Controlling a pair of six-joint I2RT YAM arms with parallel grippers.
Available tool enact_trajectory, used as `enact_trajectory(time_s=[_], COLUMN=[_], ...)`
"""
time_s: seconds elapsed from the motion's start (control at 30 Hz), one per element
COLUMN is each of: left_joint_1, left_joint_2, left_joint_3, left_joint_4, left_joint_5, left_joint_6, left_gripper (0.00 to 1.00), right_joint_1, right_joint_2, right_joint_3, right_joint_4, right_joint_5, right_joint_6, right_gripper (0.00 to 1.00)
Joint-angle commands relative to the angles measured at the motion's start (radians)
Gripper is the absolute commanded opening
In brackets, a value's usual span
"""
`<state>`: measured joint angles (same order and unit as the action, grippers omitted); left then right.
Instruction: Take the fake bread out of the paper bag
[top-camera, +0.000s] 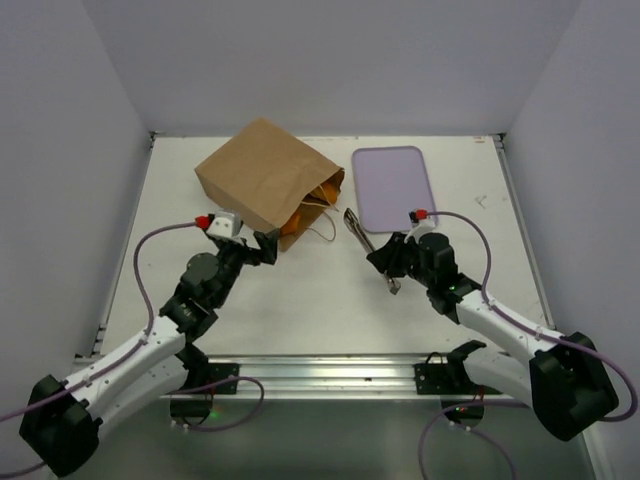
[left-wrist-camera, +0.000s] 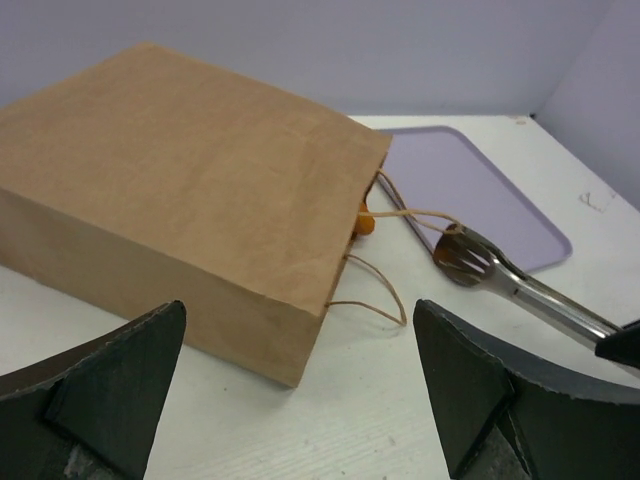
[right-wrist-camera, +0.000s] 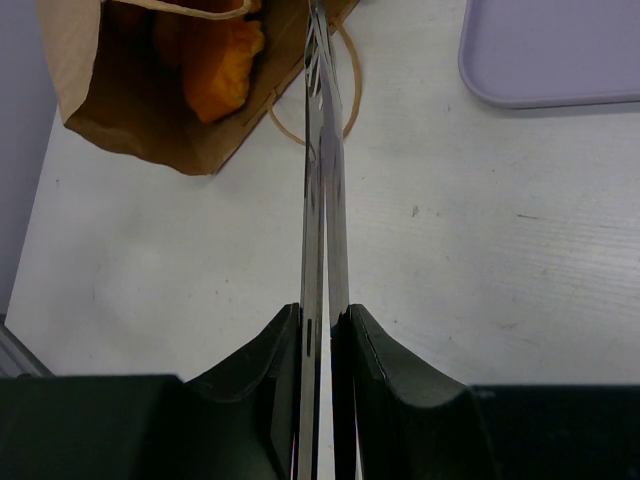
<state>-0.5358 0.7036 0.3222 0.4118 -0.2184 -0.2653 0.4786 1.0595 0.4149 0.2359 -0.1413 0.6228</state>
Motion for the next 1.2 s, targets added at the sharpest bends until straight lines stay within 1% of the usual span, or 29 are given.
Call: enact_trajectory(time_s=[0.0, 0.07, 0.13, 0.17, 0.2, 0.27, 0.3, 0.4, 0.5, 0.73, 0.9, 1.0, 1.17], left_joint_1=[-0.150, -0.225, -0.263, -0.271, -0.282, -0.308, -0.314, -0.322, -0.322, -0.322, -0.322, -0.322, -0.322], left_joint_2=[0.095, 0.144, 0.241, 0.278, 0.349, 0.413, 0.472, 0.571, 0.632, 0.715, 0.828, 0.895, 0.961], left_joint_3=[0.106, 0.156, 0.248, 0.279, 0.337, 0.382, 0.403, 0.500, 0.537, 0.578, 0.647, 0.685, 0.709], left_joint_4=[-0.031, -0.056, -0.106, -0.122, -0.142, -0.156, -0.163, -0.179, -0.182, -0.179, -0.179, -0.195, -0.186], left_joint_5=[-0.280, -0.343, -0.390, -0.421, -0.441, -0.488, -0.499, -0.483, -0.426, -0.378, -0.441, -0.452, -0.473], left_joint_6=[0.152, 0.220, 0.259, 0.311, 0.327, 0.377, 0.385, 0.409, 0.442, 0.517, 0.586, 0.623, 0.652], left_gripper=[1.00, 1.00, 1.00, 1.00, 1.00, 1.00, 1.00, 1.00, 1.00, 1.00, 1.00, 0.97, 0.99], right_joint_1=[-0.027, -0.047, -0.064, -0.066, -0.070, -0.072, -0.074, -0.077, -0.081, -0.106, -0.120, -0.136, -0.158], right_joint_2=[-0.001, 0.008, 0.016, 0.016, 0.014, 0.008, 0.008, 0.010, 0.014, 0.013, 0.017, 0.017, 0.011], right_joint_3=[0.015, 0.018, 0.019, 0.019, 0.019, 0.028, 0.035, 0.054, 0.065, 0.088, 0.096, 0.099, 0.099], right_joint_4=[0.005, 0.005, 0.005, 0.003, 0.003, -0.006, -0.013, -0.033, -0.049, -0.073, -0.066, -0.066, -0.070], right_joint_5=[-0.073, -0.099, -0.110, -0.115, -0.113, -0.113, -0.113, -0.119, -0.130, -0.156, -0.175, -0.192, -0.210], right_joint_6=[0.015, 0.017, 0.012, 0.008, 0.008, 0.002, 0.000, -0.011, -0.017, -0.035, -0.034, -0.038, -0.043], right_gripper=[0.17, 0.17, 0.17, 0.17, 0.17, 0.17, 0.17, 0.17, 0.17, 0.17, 0.18, 0.18, 0.18])
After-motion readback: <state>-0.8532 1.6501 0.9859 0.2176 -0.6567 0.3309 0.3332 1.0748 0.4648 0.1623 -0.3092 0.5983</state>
